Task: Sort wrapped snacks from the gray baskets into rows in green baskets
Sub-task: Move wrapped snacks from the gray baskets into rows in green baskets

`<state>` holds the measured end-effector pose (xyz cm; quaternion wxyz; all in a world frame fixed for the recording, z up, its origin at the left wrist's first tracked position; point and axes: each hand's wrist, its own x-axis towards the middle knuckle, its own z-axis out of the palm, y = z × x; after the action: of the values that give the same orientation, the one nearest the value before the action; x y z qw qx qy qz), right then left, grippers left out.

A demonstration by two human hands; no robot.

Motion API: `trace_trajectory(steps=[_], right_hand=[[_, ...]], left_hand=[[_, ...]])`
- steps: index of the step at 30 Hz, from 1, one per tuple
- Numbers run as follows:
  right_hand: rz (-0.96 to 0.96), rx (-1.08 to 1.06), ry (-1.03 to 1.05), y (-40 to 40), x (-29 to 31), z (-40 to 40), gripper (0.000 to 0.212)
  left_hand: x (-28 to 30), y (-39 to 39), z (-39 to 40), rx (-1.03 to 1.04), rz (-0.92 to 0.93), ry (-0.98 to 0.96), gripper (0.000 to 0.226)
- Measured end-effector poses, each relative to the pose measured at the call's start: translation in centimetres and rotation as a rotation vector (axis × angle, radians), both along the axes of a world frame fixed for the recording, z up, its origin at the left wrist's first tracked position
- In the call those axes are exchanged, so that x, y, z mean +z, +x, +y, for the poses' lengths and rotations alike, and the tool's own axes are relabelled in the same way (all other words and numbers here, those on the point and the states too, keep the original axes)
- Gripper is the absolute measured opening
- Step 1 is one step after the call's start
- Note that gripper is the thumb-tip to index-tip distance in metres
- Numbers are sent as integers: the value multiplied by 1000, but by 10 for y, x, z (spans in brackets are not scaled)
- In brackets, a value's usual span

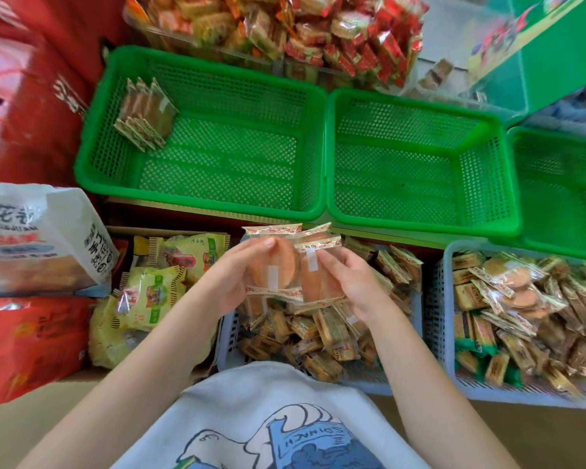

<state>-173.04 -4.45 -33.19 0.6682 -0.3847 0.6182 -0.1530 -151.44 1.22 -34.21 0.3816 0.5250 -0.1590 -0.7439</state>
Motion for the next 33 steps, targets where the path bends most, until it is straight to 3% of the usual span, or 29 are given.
trace_trajectory(steps=[2,5,7,8,11,14,20,24,29,33], right_hand=[[52,45,-50,17,8,0,33],[102,75,-43,37,17,2,76],[71,24,19,43,11,4,105],[53,4,54,46,9,4,109],[46,13,68,58,25,7,81],[-21,-79,62,63,29,1,79],[-442,-672,338,71,22,-1,70],[-544,-839,384,82,27,-6,66],[-545,-783,353,85,30,-18,69],[-457,-457,217,86,33,-31,55]], left_hand=[[4,-7,-2,34,-52,18,50],[6,-17,-4,117,-168,32,65],[4,-18,-4,164,-145,13,85],[4,-19,-5,169,-122,10,93],[5,-26,-6,177,-65,15,100],[5,-25,-11,279,3,18,97],[11,-18,-28,501,-20,-39,85],[15,-29,-30,494,-69,-96,79],[18,-32,-29,417,-86,-121,58],[17,-2,-36,393,-126,-148,68]])
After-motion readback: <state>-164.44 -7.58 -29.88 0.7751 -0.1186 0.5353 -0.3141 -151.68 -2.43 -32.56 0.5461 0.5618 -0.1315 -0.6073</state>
